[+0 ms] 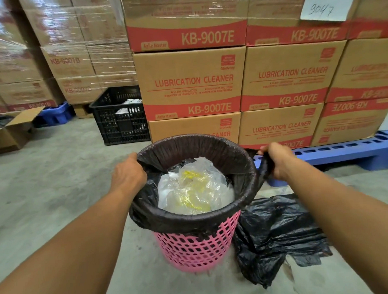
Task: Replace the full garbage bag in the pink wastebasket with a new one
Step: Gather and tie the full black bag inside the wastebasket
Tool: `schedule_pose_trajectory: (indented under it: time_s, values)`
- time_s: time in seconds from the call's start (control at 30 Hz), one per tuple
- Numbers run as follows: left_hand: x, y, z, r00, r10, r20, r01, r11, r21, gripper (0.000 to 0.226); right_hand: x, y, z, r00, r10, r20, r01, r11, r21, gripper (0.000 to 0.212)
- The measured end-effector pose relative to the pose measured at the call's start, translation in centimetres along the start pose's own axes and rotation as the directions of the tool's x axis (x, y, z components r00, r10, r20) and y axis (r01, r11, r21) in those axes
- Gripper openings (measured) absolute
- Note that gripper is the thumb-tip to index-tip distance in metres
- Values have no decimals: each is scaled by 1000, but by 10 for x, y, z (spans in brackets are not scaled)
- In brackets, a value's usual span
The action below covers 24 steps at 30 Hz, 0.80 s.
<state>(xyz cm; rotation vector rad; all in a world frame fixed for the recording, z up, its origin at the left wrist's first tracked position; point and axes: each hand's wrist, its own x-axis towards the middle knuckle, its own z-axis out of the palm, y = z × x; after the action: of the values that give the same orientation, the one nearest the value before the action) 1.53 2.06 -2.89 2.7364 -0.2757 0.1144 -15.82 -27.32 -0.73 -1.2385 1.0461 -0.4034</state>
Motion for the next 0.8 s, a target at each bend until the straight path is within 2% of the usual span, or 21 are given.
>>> schedule_pose_trajectory:
  time_s: [0.07, 0.13, 0.2, 0.27, 0.33, 0.37, 0.4, 0.47, 0.5, 0.57, 0.67, 0.7, 0.73, 0.8]
  values:
    - [0, 1, 1, 1000, -15, 2, 15, 1000, 4, 40, -18, -24, 15, 963, -268, -32, 262, 957, -122, 16]
    - [2, 1, 3, 999, -36, 0, 36, 999, -4, 41, -44, -40, 38, 885, -457, 93, 466, 865, -187, 26]
    - [2, 2, 1, 999, -46, -9, 46, 999, -10, 40, -70, -53, 64, 782, -563, 268, 606, 787, -117, 35]
    - [-1, 3, -1, 998, -58, 14, 59, 995, -79, 34, -92, -58, 86, 691, -606, 394, 695, 707, -131, 31]
    - [-5, -1, -7, 990, -104, 90, 130, 922, -365, 21, -97, -53, 102, 657, -606, 448, 734, 649, -198, 29]
    - [0, -7, -7, 979, -161, 129, 205, 816, -540, 14, -95, -47, 106, 664, -603, 442, 731, 649, -212, 29]
    - [5, -15, -7, 952, -254, 172, 301, 674, -674, 19, -89, -41, 108, 681, -597, 423, 715, 668, -208, 29]
    - [18, -41, -3, 875, -406, 263, 439, 437, -785, 30, -81, -33, 110, 721, -584, 372, 674, 716, -182, 29]
    - [15, -50, -5, 846, -437, 305, 488, 407, -772, 33, -80, -32, 110, 738, -576, 353, 657, 733, -175, 32]
    - [-3, -59, -6, 760, -461, 457, 642, 427, -636, 42, -80, -35, 111, 759, -557, 338, 629, 760, -160, 36]
    - [-25, -52, -3, 564, -338, 754, 811, 399, -428, 53, -78, -41, 111, 776, -541, 324, 601, 789, -123, 32]
    - [-27, -50, -1, 540, -264, 799, 821, 371, -433, 45, -77, -42, 111, 785, -533, 317, 586, 804, -100, 32]
    - [-27, -47, 2, 548, -215, 808, 820, 327, -469, 34, -75, -43, 112, 798, -520, 306, 564, 822, -75, 30]
    - [-19, -47, 10, 600, -211, 771, 794, 275, -542, 17, -74, -42, 114, 831, -485, 273, 512, 858, -36, 28]
